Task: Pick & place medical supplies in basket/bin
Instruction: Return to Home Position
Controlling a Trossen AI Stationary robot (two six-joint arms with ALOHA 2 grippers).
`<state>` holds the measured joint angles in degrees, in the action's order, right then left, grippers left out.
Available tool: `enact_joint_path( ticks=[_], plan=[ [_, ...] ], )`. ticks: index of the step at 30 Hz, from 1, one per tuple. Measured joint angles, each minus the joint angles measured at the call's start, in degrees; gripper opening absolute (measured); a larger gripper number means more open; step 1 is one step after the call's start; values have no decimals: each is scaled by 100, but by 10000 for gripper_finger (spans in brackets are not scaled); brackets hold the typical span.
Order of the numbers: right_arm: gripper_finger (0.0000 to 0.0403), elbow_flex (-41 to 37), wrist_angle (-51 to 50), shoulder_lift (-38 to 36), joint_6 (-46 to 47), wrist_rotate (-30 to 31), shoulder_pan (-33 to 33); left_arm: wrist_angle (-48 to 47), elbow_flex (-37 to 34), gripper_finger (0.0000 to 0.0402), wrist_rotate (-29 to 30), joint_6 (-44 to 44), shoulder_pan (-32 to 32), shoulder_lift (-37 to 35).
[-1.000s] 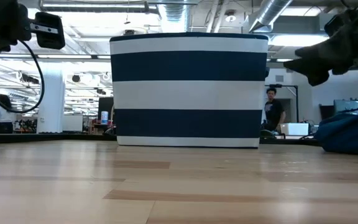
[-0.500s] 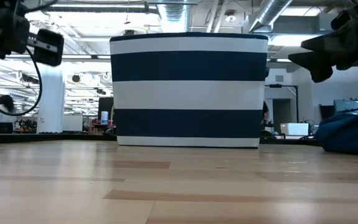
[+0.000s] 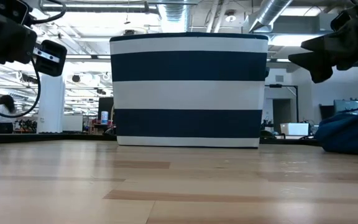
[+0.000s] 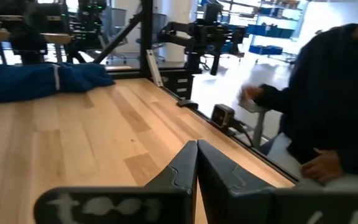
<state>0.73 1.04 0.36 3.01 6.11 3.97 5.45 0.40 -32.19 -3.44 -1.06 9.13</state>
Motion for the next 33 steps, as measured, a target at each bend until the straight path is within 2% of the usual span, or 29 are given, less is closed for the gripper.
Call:
enact_joint_path(
  ticks=[13, 33],
  plan=[
    [240, 0, -9, 0, 2, 0, 0, -13, -4, 0, 615, 11, 0, 0],
    [240, 0, -13, 0, 2, 2, 0, -13, -4, 0, 635, 14, 0, 0]
  ],
)
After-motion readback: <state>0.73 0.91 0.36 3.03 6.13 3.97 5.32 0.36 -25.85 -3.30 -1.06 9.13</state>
